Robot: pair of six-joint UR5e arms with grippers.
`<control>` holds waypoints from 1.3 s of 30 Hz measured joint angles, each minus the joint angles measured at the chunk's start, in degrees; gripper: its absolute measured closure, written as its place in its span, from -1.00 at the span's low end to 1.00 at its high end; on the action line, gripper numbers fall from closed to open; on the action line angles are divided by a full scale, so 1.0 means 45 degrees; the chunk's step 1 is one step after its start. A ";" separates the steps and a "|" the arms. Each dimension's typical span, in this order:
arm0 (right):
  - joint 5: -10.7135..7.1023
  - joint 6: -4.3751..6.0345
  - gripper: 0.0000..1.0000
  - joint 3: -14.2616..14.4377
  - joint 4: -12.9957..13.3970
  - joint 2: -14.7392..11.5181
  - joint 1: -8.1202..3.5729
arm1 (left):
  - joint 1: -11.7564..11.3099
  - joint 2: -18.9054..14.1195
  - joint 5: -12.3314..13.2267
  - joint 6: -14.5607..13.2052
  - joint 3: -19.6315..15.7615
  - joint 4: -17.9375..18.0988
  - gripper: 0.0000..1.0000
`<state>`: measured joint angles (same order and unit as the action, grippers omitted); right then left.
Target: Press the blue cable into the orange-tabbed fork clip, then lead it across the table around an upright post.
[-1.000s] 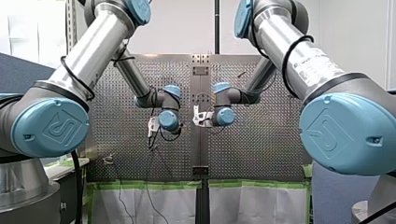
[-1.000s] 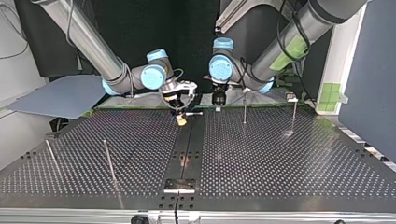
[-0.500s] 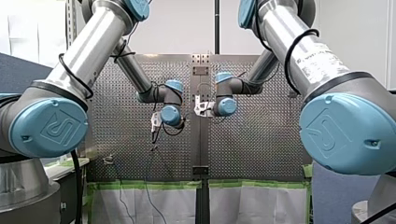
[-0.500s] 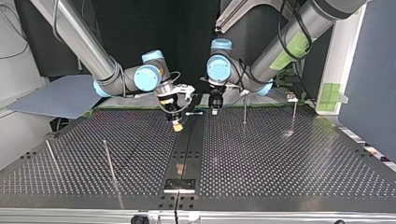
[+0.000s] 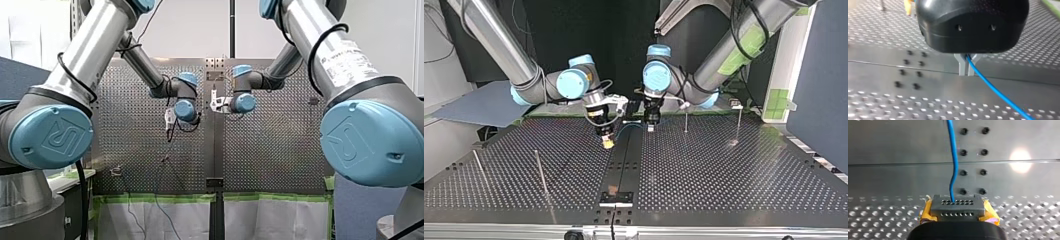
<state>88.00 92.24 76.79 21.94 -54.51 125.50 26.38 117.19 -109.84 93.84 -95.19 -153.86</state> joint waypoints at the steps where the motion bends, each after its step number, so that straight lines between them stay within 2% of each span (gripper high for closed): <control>1: 0.0006 0.0025 1.00 -0.0001 -0.0008 -0.0100 -0.0015 | 0.0010 -0.0104 -0.0003 0.0030 0.0041 -0.0069 1.00; 9: -0.0003 0.0085 1.00 0.0000 -0.0086 -0.0606 -0.0082 | 0.0047 -0.0437 -0.0013 0.0085 0.0159 -0.0260 1.00; 33: 0.0005 0.0128 1.00 -0.0004 -0.0148 -0.1678 -0.0207 | 0.0466 -0.0649 -0.0025 0.0143 0.1830 -0.1815 1.00; 39: 0.0007 0.0130 1.00 -0.0015 -0.0143 -0.1845 -0.0211 | 0.0619 -0.0669 -0.0288 0.0126 0.2326 -0.2077 1.00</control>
<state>88.04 92.83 76.72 21.30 -62.81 124.55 29.16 114.18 -111.14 94.41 -84.72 -163.21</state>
